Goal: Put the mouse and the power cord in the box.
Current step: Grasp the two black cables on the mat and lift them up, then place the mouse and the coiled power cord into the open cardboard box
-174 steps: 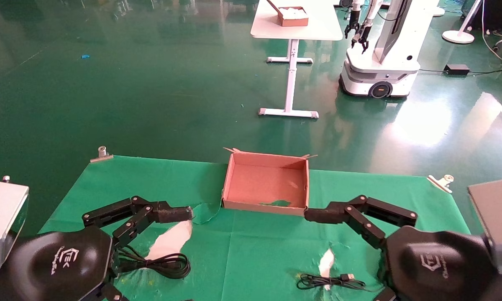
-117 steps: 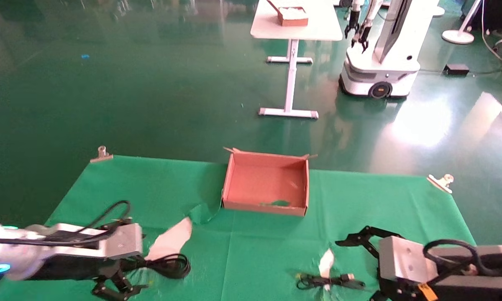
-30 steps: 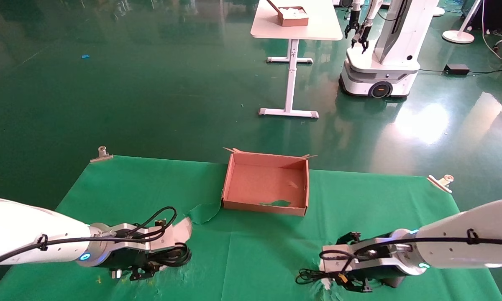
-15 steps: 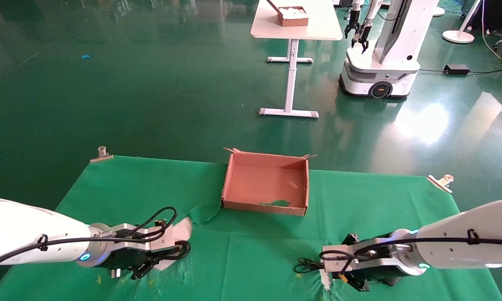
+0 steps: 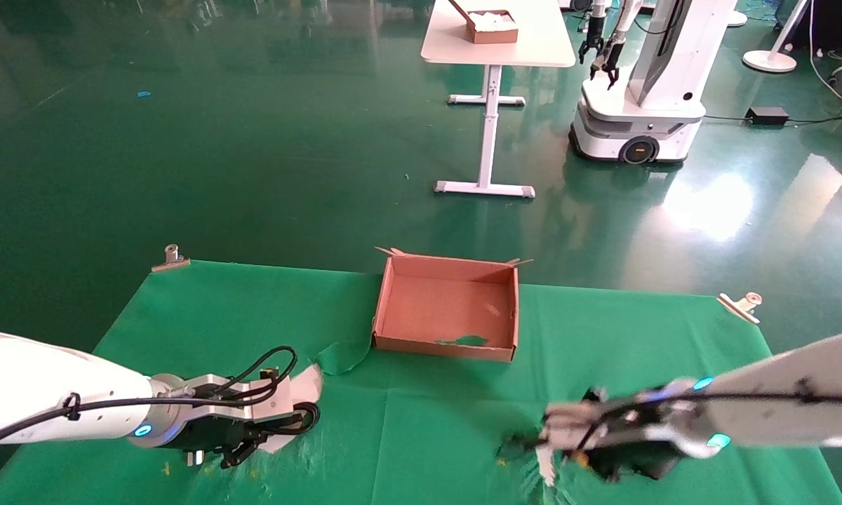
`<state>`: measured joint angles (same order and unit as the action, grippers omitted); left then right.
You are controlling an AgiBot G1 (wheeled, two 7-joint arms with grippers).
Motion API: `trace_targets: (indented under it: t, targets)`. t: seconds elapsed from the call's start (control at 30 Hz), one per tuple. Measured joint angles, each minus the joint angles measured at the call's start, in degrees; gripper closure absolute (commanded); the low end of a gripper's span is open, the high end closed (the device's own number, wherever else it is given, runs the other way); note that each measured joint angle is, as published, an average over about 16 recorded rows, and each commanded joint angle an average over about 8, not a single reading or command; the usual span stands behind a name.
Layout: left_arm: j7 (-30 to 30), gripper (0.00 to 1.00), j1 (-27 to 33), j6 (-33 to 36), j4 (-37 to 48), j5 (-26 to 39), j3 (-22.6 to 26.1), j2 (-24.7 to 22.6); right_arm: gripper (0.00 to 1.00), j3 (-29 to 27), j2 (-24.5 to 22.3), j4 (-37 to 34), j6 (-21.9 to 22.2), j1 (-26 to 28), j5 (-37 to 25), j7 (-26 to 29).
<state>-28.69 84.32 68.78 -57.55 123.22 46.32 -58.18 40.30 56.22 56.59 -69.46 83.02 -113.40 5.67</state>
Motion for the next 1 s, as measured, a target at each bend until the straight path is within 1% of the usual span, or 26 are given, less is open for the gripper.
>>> trace_targets:
  t: [0.17,0.3,0.43,0.57,0.67,0.77,0.93,0.97,1.0]
  targets:
    - [-1.24,1.00,3.06,0.97,0.13,-3.45,-2.22,-0.42,1.00,-2.10,-1.83,0.60,0.80,2.89,0.85,1.30]
    - [-2.04,1.00,6.14,0.75,1.29,-6.50,-4.15,-2.53,1.00,-3.71,-3.09,0.86,1.70,5.55,1.02,2.60]
    - [-1.55,1.00,8.56,-1.45,3.87,-8.53,-5.29,-6.78,1.00,-4.92,-4.01,0.83,2.52,8.04,0.77,3.72]
    - [0.94,1.00,9.82,-6.36,7.56,-8.98,-4.77,-12.11,1.00,-5.86,-4.88,0.71,2.96,10.34,0.49,4.44]
    - [4.12,1.00,9.83,-11.42,10.02,-8.96,-2.78,-15.56,1.00,-6.43,-5.65,0.76,2.99,11.91,0.28,4.73]
    - [7.64,1.00,9.25,-17.22,12.13,-8.86,0.38,-18.19,1.00,-6.92,-6.62,0.92,2.80,13.28,0.10,4.84]
    - [12.55,1.00,7.86,-26.69,14.52,-9.06,7.49,-20.41,1.00,-7.57,-8.42,1.23,2.12,15.01,-0.02,4.78]
    - [13.26,0.99,7.64,-28.37,14.77,-9.26,9.08,-20.55,1.00,-7.68,-8.76,1.30,1.96,15.30,-0.03,4.76]
    - [13.83,0.86,7.45,-29.91,14.92,-9.55,10.65,-20.62,1.00,-7.78,-9.07,1.37,1.81,15.56,-0.02,4.73]
